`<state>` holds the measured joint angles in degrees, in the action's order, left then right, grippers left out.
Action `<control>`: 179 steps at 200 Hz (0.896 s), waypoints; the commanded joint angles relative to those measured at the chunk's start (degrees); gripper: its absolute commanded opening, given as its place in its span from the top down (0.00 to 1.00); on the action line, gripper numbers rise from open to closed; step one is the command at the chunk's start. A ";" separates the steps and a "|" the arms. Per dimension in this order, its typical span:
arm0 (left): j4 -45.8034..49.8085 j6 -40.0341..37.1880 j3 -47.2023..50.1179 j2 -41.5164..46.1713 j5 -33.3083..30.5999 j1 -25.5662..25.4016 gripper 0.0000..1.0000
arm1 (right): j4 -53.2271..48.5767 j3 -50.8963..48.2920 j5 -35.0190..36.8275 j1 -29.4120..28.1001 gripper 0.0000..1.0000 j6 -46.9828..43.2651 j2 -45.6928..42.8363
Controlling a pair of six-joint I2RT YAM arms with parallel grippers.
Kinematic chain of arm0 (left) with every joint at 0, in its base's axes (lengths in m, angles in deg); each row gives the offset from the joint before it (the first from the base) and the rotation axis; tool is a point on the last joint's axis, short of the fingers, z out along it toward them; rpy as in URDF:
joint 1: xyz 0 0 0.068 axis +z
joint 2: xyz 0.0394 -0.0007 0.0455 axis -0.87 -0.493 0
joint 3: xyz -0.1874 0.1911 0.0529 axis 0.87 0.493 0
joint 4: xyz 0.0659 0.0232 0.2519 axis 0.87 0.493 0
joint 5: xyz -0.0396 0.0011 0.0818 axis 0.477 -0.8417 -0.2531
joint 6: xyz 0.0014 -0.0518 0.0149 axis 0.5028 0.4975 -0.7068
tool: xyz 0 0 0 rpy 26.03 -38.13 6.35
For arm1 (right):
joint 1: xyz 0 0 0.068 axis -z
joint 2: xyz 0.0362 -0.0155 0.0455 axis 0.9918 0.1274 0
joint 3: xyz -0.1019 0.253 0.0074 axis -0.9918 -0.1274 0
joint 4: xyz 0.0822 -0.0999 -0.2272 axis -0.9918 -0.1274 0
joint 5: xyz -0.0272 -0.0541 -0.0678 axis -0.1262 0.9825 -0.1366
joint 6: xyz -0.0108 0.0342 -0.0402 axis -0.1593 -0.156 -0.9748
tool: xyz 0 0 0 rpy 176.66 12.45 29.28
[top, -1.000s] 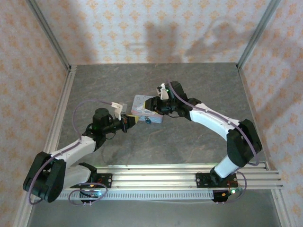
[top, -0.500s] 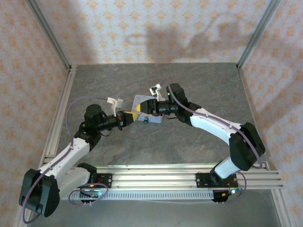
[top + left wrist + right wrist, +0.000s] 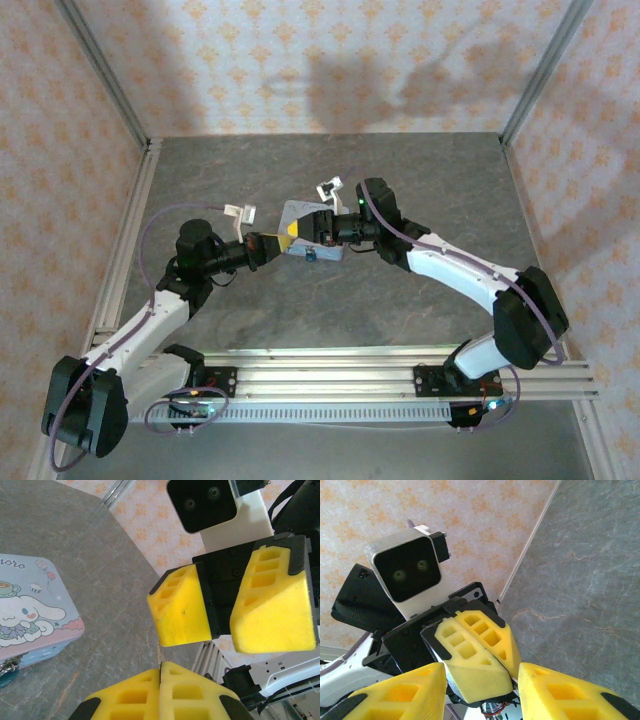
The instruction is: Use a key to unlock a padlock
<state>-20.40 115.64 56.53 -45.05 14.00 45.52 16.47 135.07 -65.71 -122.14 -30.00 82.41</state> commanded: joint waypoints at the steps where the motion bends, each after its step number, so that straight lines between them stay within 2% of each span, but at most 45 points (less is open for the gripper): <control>1: -1.79 0.44 -0.85 1.70 2.07 0.45 1.00 | -1.97 -0.62 1.53 -0.35 0.55 -2.47 -1.90; 65: 2.57 -1.30 -0.54 3.96 1.77 0.51 1.00 | -6.60 0.76 5.62 0.78 0.49 -4.47 -3.53; 129: -1.68 2.07 -0.79 3.80 1.81 0.49 1.00 | 1.02 -1.04 -1.30 -0.33 0.51 -0.74 -2.12; 145: -1.45 2.06 -0.97 3.91 1.74 0.45 1.00 | 1.41 -0.92 -1.50 -0.53 0.54 -0.41 -1.70; 179: -1.35 2.10 -0.80 4.24 1.24 0.52 1.00 | 1.50 -0.77 -1.49 -0.53 0.71 -0.01 -1.48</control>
<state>-19.35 116.93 56.53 -42.04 14.41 45.52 14.75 134.41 -65.62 -122.40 -30.29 80.64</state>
